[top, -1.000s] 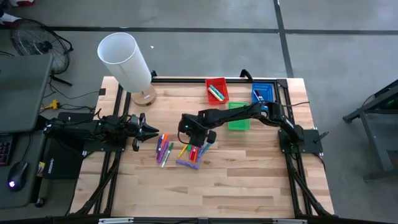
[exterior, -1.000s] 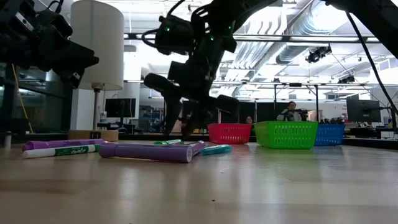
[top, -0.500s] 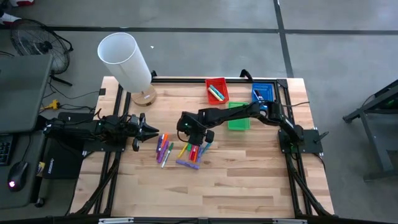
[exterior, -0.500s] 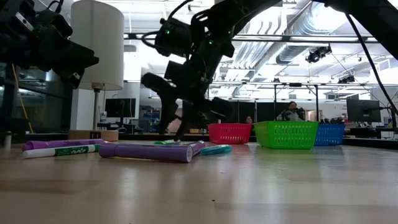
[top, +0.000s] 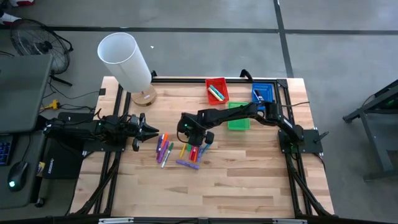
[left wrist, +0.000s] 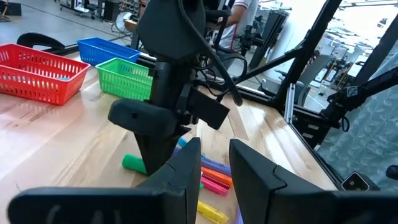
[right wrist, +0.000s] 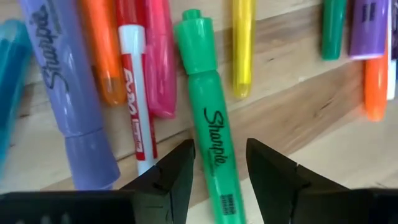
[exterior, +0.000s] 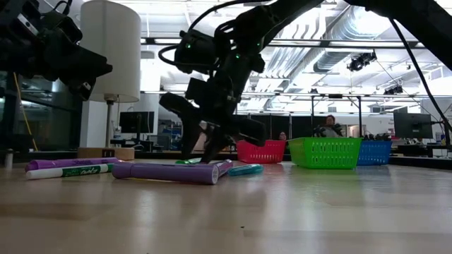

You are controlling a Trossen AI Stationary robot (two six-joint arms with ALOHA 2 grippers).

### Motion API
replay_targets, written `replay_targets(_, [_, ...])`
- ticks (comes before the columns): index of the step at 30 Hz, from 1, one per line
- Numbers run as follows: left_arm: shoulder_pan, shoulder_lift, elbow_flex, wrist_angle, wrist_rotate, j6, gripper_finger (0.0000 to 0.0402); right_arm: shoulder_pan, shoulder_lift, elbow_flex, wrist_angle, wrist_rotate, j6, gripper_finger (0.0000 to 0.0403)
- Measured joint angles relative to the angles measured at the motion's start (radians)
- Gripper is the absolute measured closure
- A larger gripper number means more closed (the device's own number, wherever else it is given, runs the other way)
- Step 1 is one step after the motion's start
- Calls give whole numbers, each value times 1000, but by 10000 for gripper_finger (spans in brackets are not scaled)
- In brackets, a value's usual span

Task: Pick & Place Markers
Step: Put the green highlighter in the red bin

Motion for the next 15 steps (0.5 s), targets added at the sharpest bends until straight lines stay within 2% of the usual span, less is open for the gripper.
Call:
replay_targets(8, [0, 0, 0, 0, 0, 0, 318, 0, 0, 3, -107, 3, 217, 267])
replay_targets(15, [0, 0, 0, 0, 0, 0, 318, -1, -1, 3, -189, -4, 475, 301])
